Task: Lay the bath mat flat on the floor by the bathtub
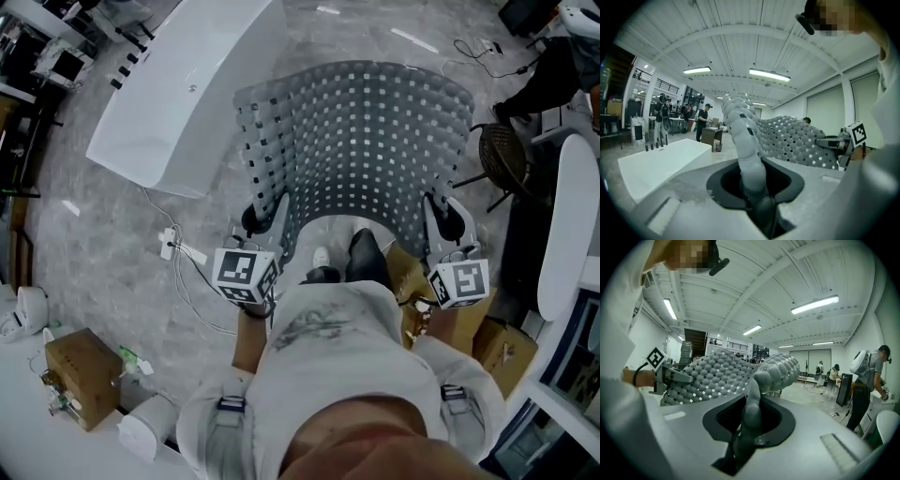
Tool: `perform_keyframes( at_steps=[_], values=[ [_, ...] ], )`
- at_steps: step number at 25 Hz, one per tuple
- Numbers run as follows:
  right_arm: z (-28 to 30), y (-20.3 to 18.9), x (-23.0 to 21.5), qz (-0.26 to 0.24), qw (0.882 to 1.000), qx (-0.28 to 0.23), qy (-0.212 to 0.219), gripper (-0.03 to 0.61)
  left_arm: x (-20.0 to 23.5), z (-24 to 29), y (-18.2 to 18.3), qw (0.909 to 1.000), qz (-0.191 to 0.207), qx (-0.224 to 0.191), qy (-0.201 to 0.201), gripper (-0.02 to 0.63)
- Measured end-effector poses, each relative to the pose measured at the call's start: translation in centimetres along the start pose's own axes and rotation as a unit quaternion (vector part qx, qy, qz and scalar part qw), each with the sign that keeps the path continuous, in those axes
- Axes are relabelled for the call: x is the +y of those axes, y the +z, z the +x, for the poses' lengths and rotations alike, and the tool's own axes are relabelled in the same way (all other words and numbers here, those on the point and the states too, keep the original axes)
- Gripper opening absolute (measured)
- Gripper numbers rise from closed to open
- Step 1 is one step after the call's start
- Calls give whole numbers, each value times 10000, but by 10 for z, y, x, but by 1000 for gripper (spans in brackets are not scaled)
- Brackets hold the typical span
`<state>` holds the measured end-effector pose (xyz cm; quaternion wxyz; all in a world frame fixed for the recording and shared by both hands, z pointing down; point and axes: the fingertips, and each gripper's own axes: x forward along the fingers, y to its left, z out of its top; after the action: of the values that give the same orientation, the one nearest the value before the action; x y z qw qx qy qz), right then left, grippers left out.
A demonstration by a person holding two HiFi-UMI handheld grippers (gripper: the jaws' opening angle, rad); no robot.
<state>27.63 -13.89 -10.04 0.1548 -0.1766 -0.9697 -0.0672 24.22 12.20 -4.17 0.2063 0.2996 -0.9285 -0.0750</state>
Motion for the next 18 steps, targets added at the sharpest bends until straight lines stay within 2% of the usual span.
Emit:
perform_keyframes(
  at_steps=[8, 18],
  values=[
    [34, -51, -57, 190, 9992, -7, 348, 55, -18, 57, -32, 9992, -35, 144, 370, 101],
    [52, -21, -77, -47, 9940, -102, 1087, 55, -31, 63, -11, 9953, -218, -9, 940, 101]
  ],
)
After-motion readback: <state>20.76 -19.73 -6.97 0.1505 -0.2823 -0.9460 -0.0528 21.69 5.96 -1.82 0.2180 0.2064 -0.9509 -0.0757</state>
